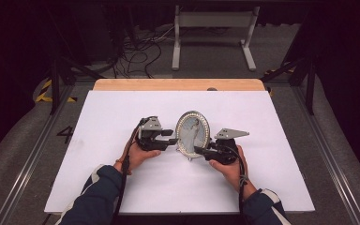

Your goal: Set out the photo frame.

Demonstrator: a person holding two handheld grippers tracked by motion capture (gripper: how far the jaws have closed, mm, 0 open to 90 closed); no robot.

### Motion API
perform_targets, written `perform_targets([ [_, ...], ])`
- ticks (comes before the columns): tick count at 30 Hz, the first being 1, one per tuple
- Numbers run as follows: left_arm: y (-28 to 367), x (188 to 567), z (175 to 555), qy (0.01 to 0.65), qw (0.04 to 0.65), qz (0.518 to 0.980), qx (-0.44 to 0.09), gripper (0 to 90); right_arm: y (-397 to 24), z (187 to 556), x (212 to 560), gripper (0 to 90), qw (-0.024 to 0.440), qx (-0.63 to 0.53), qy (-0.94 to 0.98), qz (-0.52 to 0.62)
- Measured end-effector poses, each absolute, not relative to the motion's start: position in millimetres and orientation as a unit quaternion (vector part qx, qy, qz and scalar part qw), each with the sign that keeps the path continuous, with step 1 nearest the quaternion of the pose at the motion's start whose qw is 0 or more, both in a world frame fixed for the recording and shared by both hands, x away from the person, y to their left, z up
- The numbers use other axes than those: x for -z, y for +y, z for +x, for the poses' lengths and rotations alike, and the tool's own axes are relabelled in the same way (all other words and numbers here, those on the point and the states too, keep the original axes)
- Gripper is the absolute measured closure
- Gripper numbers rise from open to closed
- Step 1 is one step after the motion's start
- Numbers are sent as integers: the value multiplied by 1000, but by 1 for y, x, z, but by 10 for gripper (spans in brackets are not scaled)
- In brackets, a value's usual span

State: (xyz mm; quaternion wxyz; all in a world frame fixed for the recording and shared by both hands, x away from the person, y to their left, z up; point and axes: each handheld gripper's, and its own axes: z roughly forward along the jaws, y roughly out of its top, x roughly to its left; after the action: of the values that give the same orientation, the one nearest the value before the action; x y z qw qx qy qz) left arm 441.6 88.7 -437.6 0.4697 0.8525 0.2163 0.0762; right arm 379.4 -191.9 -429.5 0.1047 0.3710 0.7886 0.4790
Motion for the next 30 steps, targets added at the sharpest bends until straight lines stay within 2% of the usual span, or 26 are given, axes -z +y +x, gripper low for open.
perform_targets([
  [2,86,439,442,223,468,851,-83,489,-193,373,426,627,123,-478,786,373],
  [6,84,440,444,229,471,848,-85,485,-195,363,422,599,149,-479,777,380],
  [8,83,440,445,233,474,845,-84,452,-197,356,421,599,165,-479,773,381],
  [11,82,441,447,241,479,841,-75,449,-200,349,418,622,179,-487,763,385],
  [13,81,442,449,244,482,839,-70,448,-202,345,416,674,187,-494,758,384],
  [17,80,443,450,232,487,840,-61,534,-203,339,412,751,204,-498,750,384],
  [22,78,443,449,225,485,843,-56,600,-203,342,413,785,198,-497,747,394],
  [30,79,443,449,227,483,844,-55,631,-200,343,413,815,199,-496,749,391],
])
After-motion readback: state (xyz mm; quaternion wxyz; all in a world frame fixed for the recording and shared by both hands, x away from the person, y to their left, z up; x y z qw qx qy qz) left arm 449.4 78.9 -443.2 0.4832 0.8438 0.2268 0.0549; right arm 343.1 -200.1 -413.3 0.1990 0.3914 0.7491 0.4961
